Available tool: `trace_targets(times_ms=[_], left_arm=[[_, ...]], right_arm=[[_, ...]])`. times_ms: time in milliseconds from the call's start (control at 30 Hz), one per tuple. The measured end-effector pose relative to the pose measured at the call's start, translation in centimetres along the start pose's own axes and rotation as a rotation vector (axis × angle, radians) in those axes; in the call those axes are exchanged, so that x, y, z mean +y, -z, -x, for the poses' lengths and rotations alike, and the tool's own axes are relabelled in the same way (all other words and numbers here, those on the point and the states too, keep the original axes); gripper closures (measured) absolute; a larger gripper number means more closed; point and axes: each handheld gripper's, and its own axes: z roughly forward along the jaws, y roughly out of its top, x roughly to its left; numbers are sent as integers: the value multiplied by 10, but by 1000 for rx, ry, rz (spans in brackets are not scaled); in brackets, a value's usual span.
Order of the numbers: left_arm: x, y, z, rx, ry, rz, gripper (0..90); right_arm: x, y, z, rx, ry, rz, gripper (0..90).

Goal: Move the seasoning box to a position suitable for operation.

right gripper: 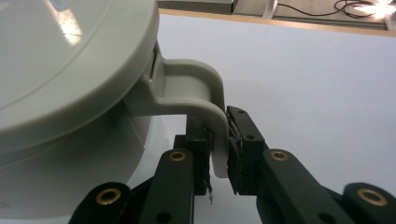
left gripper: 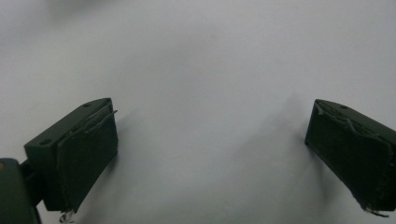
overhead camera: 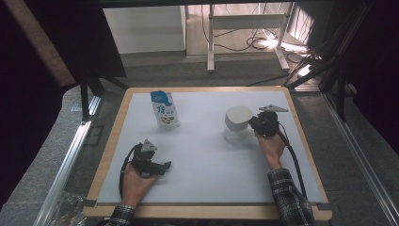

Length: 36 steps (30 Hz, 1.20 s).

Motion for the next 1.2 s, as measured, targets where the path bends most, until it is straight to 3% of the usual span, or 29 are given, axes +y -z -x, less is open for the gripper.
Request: trace_targets(times_ms=[467, 700, 1200], left_arm=[[0, 0, 0, 0, 0, 0, 24], [0, 0, 0, 0, 0, 0, 24], [0, 0, 0, 0, 0, 0, 25]], right_arm=[[-20, 36, -15, 25, 4, -16, 795], [-32, 54, -32, 47, 7, -13, 793], [-51, 64, -56, 52, -3, -22, 788]])
